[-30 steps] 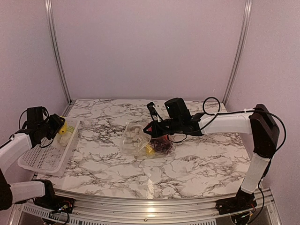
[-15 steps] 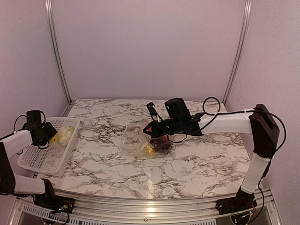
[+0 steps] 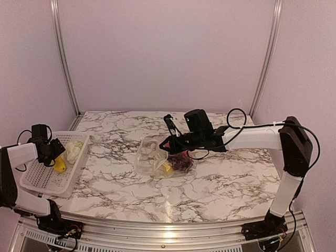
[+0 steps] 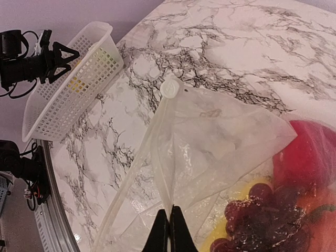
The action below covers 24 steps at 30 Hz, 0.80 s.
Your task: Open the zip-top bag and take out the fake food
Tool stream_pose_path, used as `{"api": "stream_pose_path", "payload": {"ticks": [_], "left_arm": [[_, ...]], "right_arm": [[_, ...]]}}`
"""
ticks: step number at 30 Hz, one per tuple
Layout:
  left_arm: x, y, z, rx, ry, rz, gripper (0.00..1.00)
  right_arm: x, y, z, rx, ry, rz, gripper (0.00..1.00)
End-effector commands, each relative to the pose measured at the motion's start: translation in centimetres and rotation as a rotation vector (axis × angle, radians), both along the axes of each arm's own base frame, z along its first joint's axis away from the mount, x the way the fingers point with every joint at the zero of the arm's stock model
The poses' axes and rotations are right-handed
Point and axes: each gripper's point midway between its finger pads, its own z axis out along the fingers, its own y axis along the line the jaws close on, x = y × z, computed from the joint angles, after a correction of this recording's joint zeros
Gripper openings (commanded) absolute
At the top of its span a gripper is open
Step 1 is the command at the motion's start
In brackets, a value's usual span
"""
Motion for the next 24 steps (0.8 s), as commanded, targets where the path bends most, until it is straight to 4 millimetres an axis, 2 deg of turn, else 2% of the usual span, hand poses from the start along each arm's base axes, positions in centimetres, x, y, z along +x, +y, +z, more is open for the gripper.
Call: {"api": "stream_pose_path", "payload": {"ticks": [1,6,12,20,22,24], "left_arm": [[1.3,-0.2,2.8,0.008,-0.094,-0.03,0.79],[1.5,-1.1,4.7,-0.003,-0.141,-0.074,0.8],[2.4,-4.5,8.6,-0.044,-0.273,-0.211,0.79],[3.7,-12.5,14.2,-0.104,-0.445,-0.493,0.77],[3.8,-14.9,15.9,-0.136,-0.522,-0.571,0.75],[3.4,-18.1,17.1,-0.155,-0.557,-0.674,0.74]], "right_arm": [[0.9,0.6,1.1,0.024,-0.028,0.012,0.0],[0.7,0.7,1.7,0.037,-0.03,0.02,0.0],[0.6,0.7,2.1,0.044,-0.034,0.022,0.0],[0.5,0.7,2.8,0.055,-0.044,0.026,0.0],[0.5,0.6,2.9,0.055,-0.047,0.027,0.0],[0.4,0.6,3.0,0.054,-0.05,0.03,0.0]]}}
